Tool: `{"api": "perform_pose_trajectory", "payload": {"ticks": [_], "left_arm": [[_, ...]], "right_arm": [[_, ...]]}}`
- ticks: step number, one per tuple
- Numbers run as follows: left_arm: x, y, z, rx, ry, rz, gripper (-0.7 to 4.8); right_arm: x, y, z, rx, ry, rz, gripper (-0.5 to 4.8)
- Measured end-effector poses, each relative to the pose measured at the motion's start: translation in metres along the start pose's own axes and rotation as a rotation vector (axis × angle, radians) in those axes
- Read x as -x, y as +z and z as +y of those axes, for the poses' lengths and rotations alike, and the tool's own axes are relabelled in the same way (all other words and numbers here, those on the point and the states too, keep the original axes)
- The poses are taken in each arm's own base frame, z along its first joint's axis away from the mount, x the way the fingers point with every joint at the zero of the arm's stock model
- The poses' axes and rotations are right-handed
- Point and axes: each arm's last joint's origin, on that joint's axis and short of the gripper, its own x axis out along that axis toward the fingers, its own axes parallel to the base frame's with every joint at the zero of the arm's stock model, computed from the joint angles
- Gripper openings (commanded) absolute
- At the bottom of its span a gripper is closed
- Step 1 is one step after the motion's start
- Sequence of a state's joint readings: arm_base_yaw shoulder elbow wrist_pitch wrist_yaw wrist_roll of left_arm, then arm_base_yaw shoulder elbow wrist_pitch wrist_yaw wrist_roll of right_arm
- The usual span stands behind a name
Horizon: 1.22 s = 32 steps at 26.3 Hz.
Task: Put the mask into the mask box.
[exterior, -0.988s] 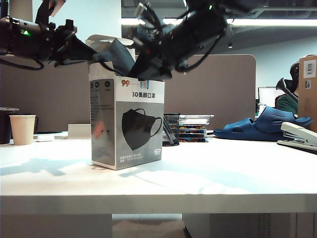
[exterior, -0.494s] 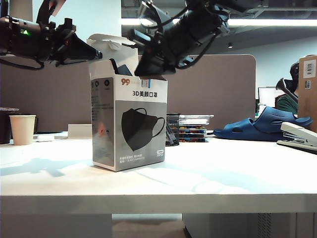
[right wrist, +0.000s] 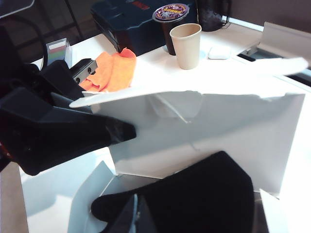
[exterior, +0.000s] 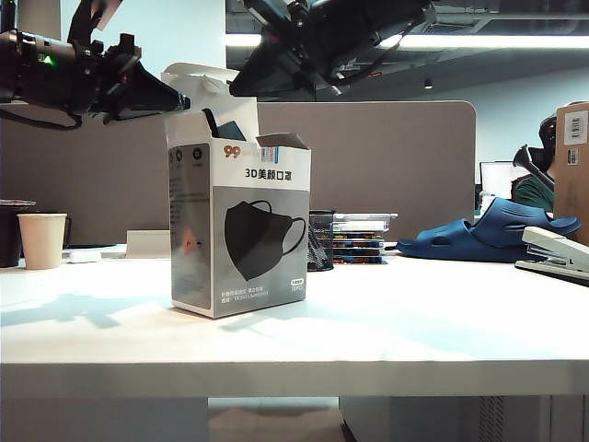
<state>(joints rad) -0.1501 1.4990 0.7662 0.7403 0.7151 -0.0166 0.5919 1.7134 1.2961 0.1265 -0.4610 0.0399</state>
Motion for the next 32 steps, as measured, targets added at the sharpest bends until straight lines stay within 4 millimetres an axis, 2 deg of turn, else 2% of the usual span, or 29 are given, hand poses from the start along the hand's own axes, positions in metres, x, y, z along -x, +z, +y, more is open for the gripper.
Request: {"api": "perform_pose_trajectory", "payload": {"ticks": [13,16,25,32], "left_arm": [[0.000,0.000,-0.004,0.000,-0.113,0.002,-0.05],[0.000,0.000,-0.004,0.000,-0.114,0.002,-0.05],[0.000,0.000,-0.004,0.000,-0.114,0.002,-0.05],[0.000,-0.001,-0.004,0.007,-0.110,0.012,-0.05]], "right_arm": [[-0.013,-0.008,-0.002,-0.021,0.019,-0.004,-0.05],[-0.021,-0.019,-0.006,-0.069,0.018,0.030,-0.06],[-0.020,-0.031,-0.007,-0.128,-0.012,0.138,-0.06],[-0.020,-0.028,-0.006,-0.120,0.017,0.117,-0.06]]}}
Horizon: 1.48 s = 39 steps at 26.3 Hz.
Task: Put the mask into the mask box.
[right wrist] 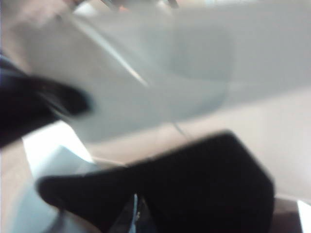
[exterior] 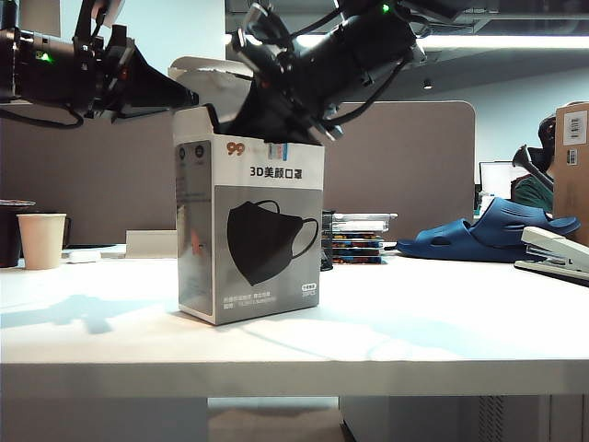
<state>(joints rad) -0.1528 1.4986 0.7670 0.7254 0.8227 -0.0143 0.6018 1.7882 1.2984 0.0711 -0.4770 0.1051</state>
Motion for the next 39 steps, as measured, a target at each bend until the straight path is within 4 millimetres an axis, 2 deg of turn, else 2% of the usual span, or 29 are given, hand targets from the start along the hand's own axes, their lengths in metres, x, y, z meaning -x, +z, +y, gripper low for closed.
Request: {"api": "perform_pose_trajectory", "payload": {"ticks": [5,12,19,33,35,37,39], "left_arm": [[0.000,-0.001,0.000,0.017,0.004,0.018,-0.05],[0.000,-0.001,0.000,0.015,-0.017,0.015,-0.05],[0.000,-0.001,-0.001,0.011,-0.063,0.011,-0.05],[-0.001,0.004,0.001,-0.038,0.057,-0.037,-0.05],[-0.001,0.005,0.002,-0.038,0.065,-0.038,-0.05],[-0.001,0.005,0.002,-0.040,0.073,-0.039,-0.05],[0.000,0.005,0.002,-0.039,0.085,-0.039,-0.05]], "right_arm": [[0.002,0.024,0.015,0.025,0.091,-0.106,-0.06],[-0.003,0.019,0.014,0.014,0.075,-0.087,-0.06],[-0.020,-0.002,0.003,-0.057,0.062,0.012,-0.05],[-0.015,-0.001,0.004,-0.077,0.038,0.042,-0.05],[-0.013,0.000,0.005,-0.079,0.037,0.044,0.27],[-0.009,0.003,0.008,-0.075,0.038,0.037,1.35],[-0.006,0.008,0.010,-0.065,0.040,0.018,2.12]]}}
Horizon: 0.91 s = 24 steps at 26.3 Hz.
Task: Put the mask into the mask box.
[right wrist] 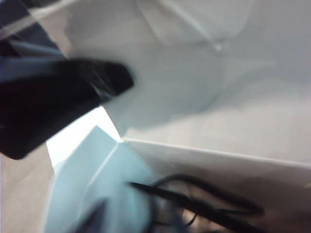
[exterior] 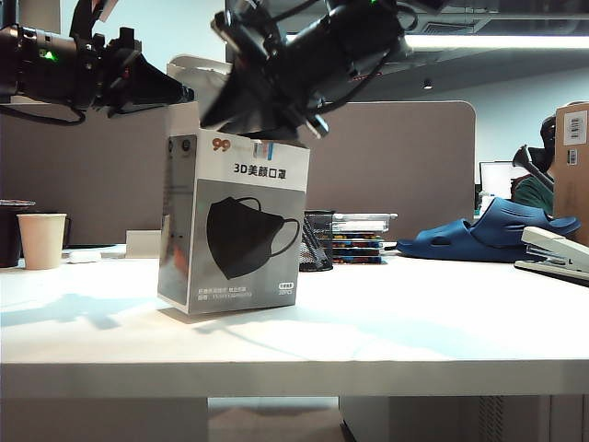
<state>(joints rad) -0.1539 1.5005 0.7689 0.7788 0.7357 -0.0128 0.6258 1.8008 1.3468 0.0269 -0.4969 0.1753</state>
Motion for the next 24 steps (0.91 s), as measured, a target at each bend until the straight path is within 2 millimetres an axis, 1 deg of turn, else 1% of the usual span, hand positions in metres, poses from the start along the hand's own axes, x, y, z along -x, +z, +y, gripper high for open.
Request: {"api": "perform_pose_trajectory", "payload": {"ticks": [1,9,12,14,17,18,19,20,21,22,24], "left_arm": [[0.000,0.000,0.000,0.000,0.005,0.000,-0.05],[0.000,-0.001,0.001,0.010,0.031,0.011,-0.05],[0.001,-0.002,0.003,0.014,0.085,0.015,-0.05],[0.001,-0.002,0.005,0.017,0.139,0.020,-0.05],[0.002,-0.003,0.008,0.020,0.248,0.026,-0.05],[0.002,-0.003,0.008,0.020,0.268,0.026,-0.05],[0.002,-0.003,0.009,0.020,0.288,0.026,-0.05],[0.002,-0.003,0.009,0.019,0.298,0.026,-0.05],[0.002,-0.003,0.009,0.019,0.310,0.026,-0.05],[0.002,-0.003,0.010,0.019,0.314,0.026,-0.05],[0.002,-0.003,0.010,0.019,0.317,0.026,-0.05]], "right_arm": [[0.001,0.002,0.001,0.005,-0.002,-0.010,2.21],[0.004,0.008,0.002,0.024,0.001,-0.053,2.20],[0.007,0.010,0.004,0.028,0.001,-0.061,2.05],[0.011,0.013,0.005,0.033,-0.001,-0.076,2.05],[0.023,0.024,0.007,0.054,-0.048,-0.131,1.98],[0.027,0.027,0.007,0.062,-0.061,-0.144,1.83],[0.030,0.030,0.008,0.076,-0.073,-0.156,1.41],[0.034,0.032,0.008,0.089,-0.091,-0.168,0.76],[0.038,0.034,0.007,0.099,-0.105,-0.178,0.30],[0.042,0.037,0.008,0.113,-0.116,-0.189,-0.06],[0.050,0.042,0.010,0.156,-0.130,-0.211,-0.09]]}}
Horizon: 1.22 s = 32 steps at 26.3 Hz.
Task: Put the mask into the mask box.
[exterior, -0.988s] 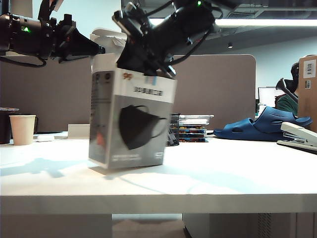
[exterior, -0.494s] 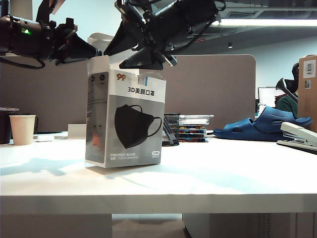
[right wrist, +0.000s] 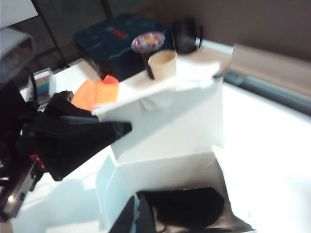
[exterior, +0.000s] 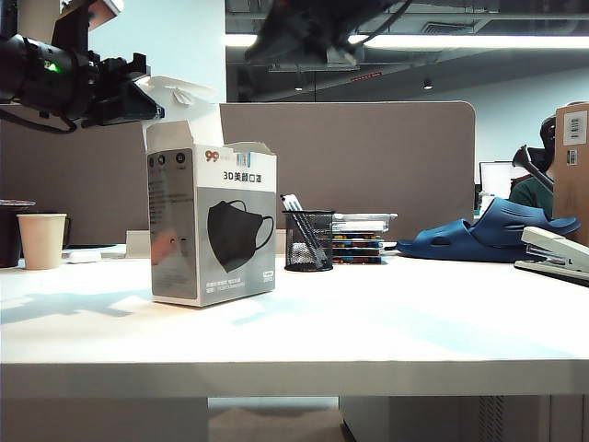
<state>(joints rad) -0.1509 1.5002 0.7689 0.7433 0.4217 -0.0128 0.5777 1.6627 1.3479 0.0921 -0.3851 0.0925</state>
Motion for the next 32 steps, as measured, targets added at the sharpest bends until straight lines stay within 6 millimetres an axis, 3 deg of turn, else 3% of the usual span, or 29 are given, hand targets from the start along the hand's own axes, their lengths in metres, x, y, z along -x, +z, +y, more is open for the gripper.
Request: {"api": "perform_pose_trajectory", "payload": {"ticks": [6,8,11,17,23,28,32], "left_arm": [[0.000,0.000,0.000,0.000,-0.001,0.000,0.03],[0.000,0.000,0.000,0.001,-0.003,0.003,0.66],[0.000,-0.001,-0.001,0.005,-0.025,0.010,2.40],[0.000,-0.002,-0.002,0.007,-0.075,0.016,3.55],[0.003,0.008,-0.004,-0.021,-0.096,-0.041,3.55],[0.017,0.042,-0.011,-0.101,-0.111,-0.196,3.55],[0.034,0.067,-0.018,-0.138,-0.071,-0.283,3.55]], "right_arm": [[0.015,0.015,0.003,0.086,-0.087,-0.053,-0.08],[0.018,0.018,0.004,0.108,-0.107,-0.063,-0.08],[0.022,0.021,0.002,0.118,-0.126,-0.073,-0.08],[0.024,0.022,0.001,0.119,-0.135,-0.075,-0.08],[0.032,0.029,0.004,0.150,-0.166,-0.099,-0.09],[0.047,0.039,0.002,0.169,-0.268,-0.136,-0.09],[0.069,0.051,-0.006,0.174,-0.373,-0.167,-0.09]]}}
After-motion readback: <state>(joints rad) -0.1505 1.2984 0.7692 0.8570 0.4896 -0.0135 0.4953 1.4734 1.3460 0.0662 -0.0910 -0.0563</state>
